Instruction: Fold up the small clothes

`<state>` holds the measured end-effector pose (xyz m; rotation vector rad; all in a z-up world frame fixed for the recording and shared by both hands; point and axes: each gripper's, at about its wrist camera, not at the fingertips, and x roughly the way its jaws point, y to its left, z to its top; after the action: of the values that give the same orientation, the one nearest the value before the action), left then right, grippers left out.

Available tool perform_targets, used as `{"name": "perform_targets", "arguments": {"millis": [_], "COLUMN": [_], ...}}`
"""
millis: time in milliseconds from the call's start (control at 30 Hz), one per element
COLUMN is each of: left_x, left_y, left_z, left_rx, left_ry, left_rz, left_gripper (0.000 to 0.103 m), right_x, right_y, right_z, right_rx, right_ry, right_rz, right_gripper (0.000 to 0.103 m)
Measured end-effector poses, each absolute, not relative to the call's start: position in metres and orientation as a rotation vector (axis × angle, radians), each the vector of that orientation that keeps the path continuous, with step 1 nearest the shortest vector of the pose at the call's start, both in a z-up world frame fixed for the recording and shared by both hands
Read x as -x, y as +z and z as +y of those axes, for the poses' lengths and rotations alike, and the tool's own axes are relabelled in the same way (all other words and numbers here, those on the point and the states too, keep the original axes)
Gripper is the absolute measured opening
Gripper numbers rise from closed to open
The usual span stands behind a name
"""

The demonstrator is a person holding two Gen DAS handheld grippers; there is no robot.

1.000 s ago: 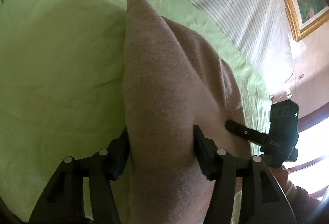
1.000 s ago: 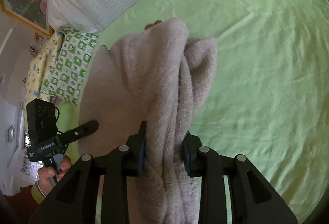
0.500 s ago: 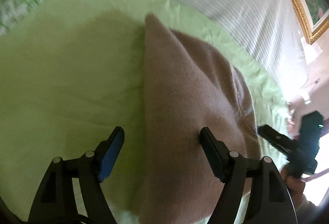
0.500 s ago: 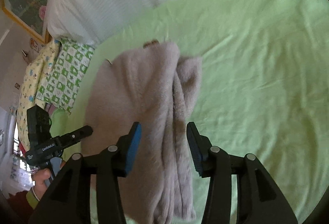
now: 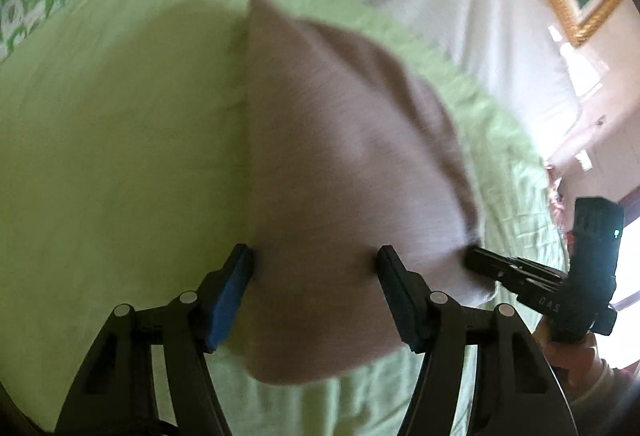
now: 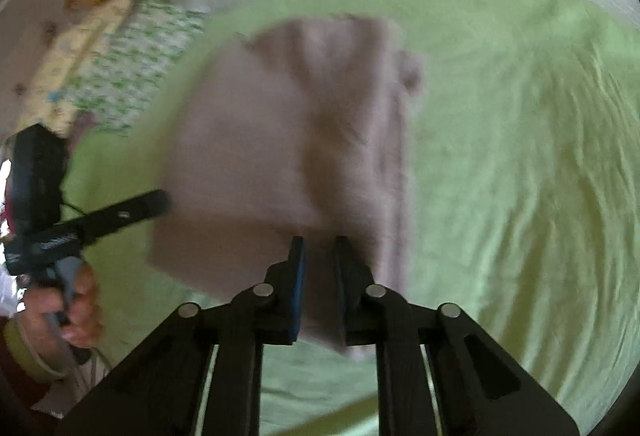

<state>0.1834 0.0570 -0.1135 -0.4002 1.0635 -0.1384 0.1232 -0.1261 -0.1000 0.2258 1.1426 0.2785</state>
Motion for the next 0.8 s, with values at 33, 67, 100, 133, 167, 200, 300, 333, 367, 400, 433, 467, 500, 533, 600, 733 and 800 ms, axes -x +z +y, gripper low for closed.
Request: {"name": "perform_targets", "arguments": {"millis": [33, 67, 100, 133, 167, 200, 300, 333, 367, 400, 433, 467, 500, 533, 600, 733, 800], "left_x": [-0.186, -0.186, -0.185, -0.183, -0.185, -0.184, -0.169, -0.165, -0.16, -0.157, -0.152, -0.148, -0.142, -0.136, -0.124, -0.103, -0.091], "left_y": [-0.122, -0.129, -0.133, -0.134, -0.134, -0.132, -0.124, -0.122, -0.119, -0.118, -0.117, -0.115, -0.113, -0.111, -0.105, -0.092, -0.084], "left_z": [0.062, 0.065, 0.066, 0.066, 0.064, 0.062, 0.058, 0.058, 0.058, 0.059, 0.059, 0.059, 0.06, 0.06, 0.061, 0.06, 0.06], "left_rx": [0.425, 0.447, 0.454, 0.451, 0.435, 0.419, 0.381, 0.368, 0.353, 0.343, 0.33, 0.324, 0.321, 0.32, 0.308, 0.271, 0.245], "left_ry": [-0.141, -0.138, -0.141, -0.142, -0.133, -0.125, -0.118, -0.113, -0.104, -0.1, -0.088, -0.079, -0.072, -0.067, -0.051, -0.026, -0.008], "left_rz": [1.082, 1.097, 1.103, 1.103, 1.101, 1.101, 1.103, 1.103, 1.103, 1.103, 1.106, 1.109, 1.106, 1.1, 1.084, 1.043, 1.023], "left_gripper": [0.066, 0.066, 0.067, 0.068, 0.068, 0.068, 0.068, 0.068, 0.067, 0.067, 0.067, 0.067, 0.067, 0.067, 0.067, 0.071, 0.074], "right_x": [-0.124, -0.124, -0.125, -0.126, -0.126, -0.126, -0.122, -0.12, -0.116, -0.11, -0.106, -0.101, -0.095, -0.091, -0.084, -0.067, -0.061], "right_y": [-0.108, -0.117, -0.12, -0.121, -0.121, -0.119, -0.109, -0.105, -0.099, -0.094, -0.09, -0.086, -0.081, -0.077, -0.069, -0.059, -0.056], "right_z": [-0.132, -0.139, -0.142, -0.145, -0.145, -0.142, -0.136, -0.135, -0.135, -0.134, -0.135, -0.135, -0.136, -0.136, -0.134, -0.13, -0.125], "right_rx": [-0.229, -0.254, -0.285, -0.31, -0.306, -0.283, -0.262, -0.264, -0.265, -0.262, -0.259, -0.257, -0.254, -0.251, -0.257, -0.273, -0.279], "right_ry": [0.258, 0.245, 0.246, 0.248, 0.246, 0.244, 0.237, 0.236, 0.238, 0.239, 0.239, 0.244, 0.247, 0.246, 0.247, 0.257, 0.267], "right_rz": [1.155, 1.166, 1.167, 1.163, 1.16, 1.158, 1.145, 1.136, 1.122, 1.113, 1.103, 1.095, 1.085, 1.077, 1.06, 1.04, 1.032], "right_gripper": [0.001, 0.0, 0.0, 0.0, 0.0, 0.0, 0.0, 0.0, 0.0, 0.003, 0.003, 0.003, 0.003, 0.003, 0.003, 0.003, 0.003]}}
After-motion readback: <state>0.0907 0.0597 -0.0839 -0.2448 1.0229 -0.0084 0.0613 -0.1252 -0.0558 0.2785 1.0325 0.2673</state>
